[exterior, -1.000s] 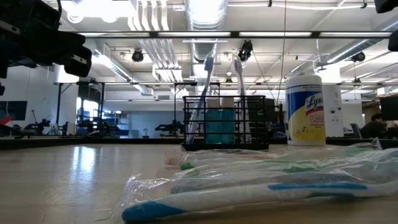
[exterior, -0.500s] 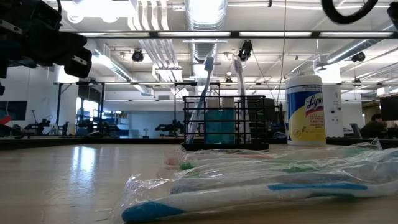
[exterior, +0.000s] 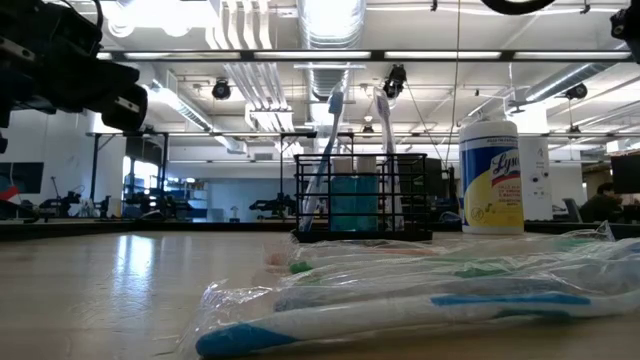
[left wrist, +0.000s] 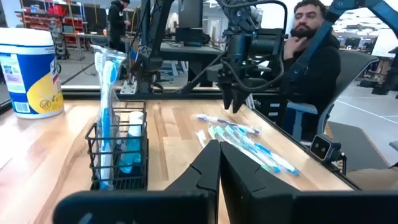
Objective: Pick & Place toothbrushing station
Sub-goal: Put the purple toothbrush into the wire organizer
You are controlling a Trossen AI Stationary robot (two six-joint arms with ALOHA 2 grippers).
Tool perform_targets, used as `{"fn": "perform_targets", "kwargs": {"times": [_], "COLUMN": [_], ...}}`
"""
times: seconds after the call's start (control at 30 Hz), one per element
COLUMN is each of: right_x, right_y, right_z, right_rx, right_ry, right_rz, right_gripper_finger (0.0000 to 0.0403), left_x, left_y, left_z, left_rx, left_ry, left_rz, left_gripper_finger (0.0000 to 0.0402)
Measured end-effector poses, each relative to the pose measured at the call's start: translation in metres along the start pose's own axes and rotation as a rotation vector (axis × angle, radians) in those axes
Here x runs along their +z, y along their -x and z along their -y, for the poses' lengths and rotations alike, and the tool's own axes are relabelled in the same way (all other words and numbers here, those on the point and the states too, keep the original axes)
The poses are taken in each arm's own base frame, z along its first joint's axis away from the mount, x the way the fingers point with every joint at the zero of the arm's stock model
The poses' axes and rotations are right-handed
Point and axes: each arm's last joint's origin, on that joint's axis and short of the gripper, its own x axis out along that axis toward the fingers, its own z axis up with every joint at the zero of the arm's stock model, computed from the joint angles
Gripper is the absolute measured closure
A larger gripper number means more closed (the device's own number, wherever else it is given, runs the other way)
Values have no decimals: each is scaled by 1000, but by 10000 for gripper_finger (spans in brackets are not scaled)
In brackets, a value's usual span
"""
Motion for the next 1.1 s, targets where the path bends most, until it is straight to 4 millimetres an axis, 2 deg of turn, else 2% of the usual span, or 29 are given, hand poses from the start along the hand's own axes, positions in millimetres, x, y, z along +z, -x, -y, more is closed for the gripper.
{"fn": "perform_targets", "kwargs": {"times": [0.13, 0.4, 0.6, 0.73, 0.93, 1.1], "right_x": [2, 32, 27, 25, 27, 20], "right_y": [0, -14, -26, -23, -5, -6], "right_z": [-2, -18, -18, -17, -15, -11], "right_rx": [-2, -7, -72, -71, -22, -63], "right_ry": [-79, -166, -166, -157, -154, -173], "right_rz": [-2, 73, 35, 27, 17, -47], "right_gripper_finger": [206, 202, 202, 202, 202, 202], "left_x": [0, -1, -1, -2, -2, -3], "left_y": [0, 0, 0, 0, 0, 0], "left_z": [1, 2, 2, 2, 2, 2], "left_rx": [-35, -86, -89, -89, -89, -89], "left_ry": [-16, -17, -38, -37, -36, -29], "left_rz": [-3, -13, -14, -21, -24, -29], "left_gripper_finger": [395, 385, 390, 395, 388, 384]}}
